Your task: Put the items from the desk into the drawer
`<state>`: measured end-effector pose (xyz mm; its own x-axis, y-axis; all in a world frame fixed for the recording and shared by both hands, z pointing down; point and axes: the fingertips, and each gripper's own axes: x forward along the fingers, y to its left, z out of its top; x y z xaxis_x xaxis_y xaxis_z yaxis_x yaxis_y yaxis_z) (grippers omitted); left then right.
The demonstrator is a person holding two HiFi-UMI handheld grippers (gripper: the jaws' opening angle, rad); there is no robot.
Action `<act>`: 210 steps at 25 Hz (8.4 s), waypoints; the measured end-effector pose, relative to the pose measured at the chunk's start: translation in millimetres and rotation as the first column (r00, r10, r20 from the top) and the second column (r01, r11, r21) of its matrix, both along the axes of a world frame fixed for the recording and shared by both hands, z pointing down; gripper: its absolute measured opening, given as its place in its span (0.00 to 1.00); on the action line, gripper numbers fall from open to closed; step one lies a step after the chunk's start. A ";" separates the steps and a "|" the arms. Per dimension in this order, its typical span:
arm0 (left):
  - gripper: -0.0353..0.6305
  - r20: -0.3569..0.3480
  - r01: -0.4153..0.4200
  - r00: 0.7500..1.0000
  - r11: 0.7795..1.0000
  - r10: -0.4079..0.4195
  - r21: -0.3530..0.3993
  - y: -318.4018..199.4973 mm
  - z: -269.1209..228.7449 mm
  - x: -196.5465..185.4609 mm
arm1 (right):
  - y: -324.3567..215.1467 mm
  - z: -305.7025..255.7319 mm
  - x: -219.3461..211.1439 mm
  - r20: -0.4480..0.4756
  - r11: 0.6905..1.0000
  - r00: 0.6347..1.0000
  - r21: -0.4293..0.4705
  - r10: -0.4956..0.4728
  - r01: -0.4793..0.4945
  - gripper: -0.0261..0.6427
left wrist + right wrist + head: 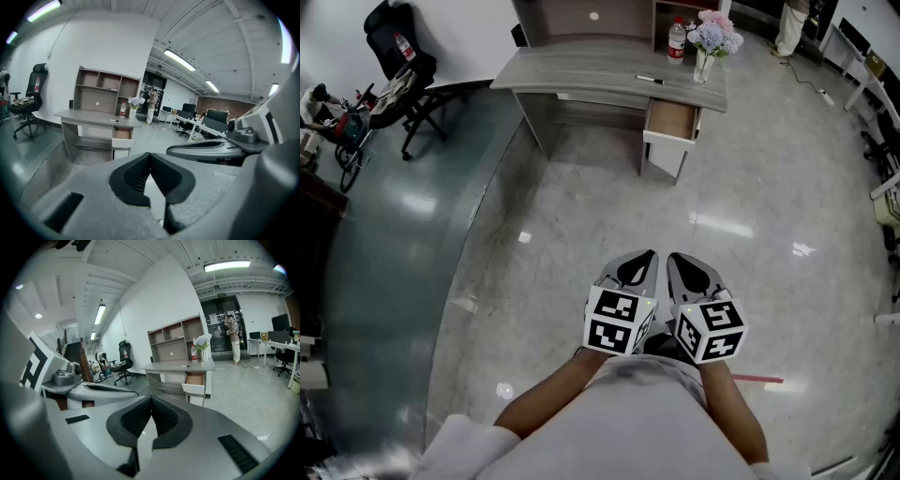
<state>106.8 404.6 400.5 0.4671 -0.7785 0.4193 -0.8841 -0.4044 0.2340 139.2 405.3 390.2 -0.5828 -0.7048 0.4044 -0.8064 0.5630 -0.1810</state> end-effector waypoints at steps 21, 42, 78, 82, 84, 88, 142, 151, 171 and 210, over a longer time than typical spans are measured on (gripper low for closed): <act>0.06 -0.017 0.054 0.998 0.999 -0.054 0.001 -29.6 4.1 -42.2 | -38.3 9.5 -18.5 0.027 1.000 1.000 -0.020 0.008 -0.007 0.04; 0.06 0.059 0.049 0.997 0.995 -0.044 -0.085 -250.5 23.6 -1.7 | -247.1 35.0 12.0 0.073 0.993 0.997 -0.111 -0.040 0.048 0.04; 0.06 0.008 -0.172 0.985 0.983 0.173 -0.065 -479.3 24.7 -123.4 | -463.5 34.5 -121.5 0.024 0.984 0.991 -0.125 0.134 -0.130 0.04; 0.06 -0.008 -0.205 0.979 0.977 0.205 -0.063 -493.3 26.0 -145.0 | -479.3 31.1 -140.6 0.016 0.981 0.987 -0.114 0.161 -0.158 0.04; 0.06 -0.014 -0.216 0.976 0.974 0.215 -0.064 -499.2 28.1 -154.0 | -485.5 32.6 -145.5 0.007 0.978 0.985 -0.114 0.175 -0.173 0.04; 0.06 -0.034 -0.234 0.972 0.970 0.233 -0.066 -510.1 31.8 -158.8 | -499.0 36.6 -142.7 -0.038 0.975 0.981 -0.103 0.192 -0.195 0.04; 0.06 0.035 -0.056 0.997 0.984 0.063 -0.168 -692.1 93.6 -99.4 | -692.0 181.4 -75.1 -0.375 0.936 0.864 -0.236 -0.337 0.262 0.15; 0.06 0.038 -0.095 0.994 0.980 0.103 -0.176 -680.7 91.3 -101.5 | -678.5 175.2 -74.3 -0.374 0.951 0.882 -0.219 -0.287 0.217 0.10; 0.06 0.010 -0.249 0.967 0.956 0.253 -0.153 -622.2 86.3 -75.8 | -589.1 154.0 -47.2 -0.337 0.985 0.939 -0.173 -0.069 0.010 0.10; 0.06 0.058 -0.240 0.964 0.940 0.261 -0.241 -591.0 143.2 -78.6 | -565.3 271.1 -35.3 -0.398 0.940 0.917 -0.316 -0.006 -0.131 0.10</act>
<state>28.1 -186.4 543.7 0.5876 -0.5187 0.6211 -0.7824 -0.5600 0.2725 103.9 -160.0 661.3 -0.2900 -0.5206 0.8031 -0.8817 0.4716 -0.0127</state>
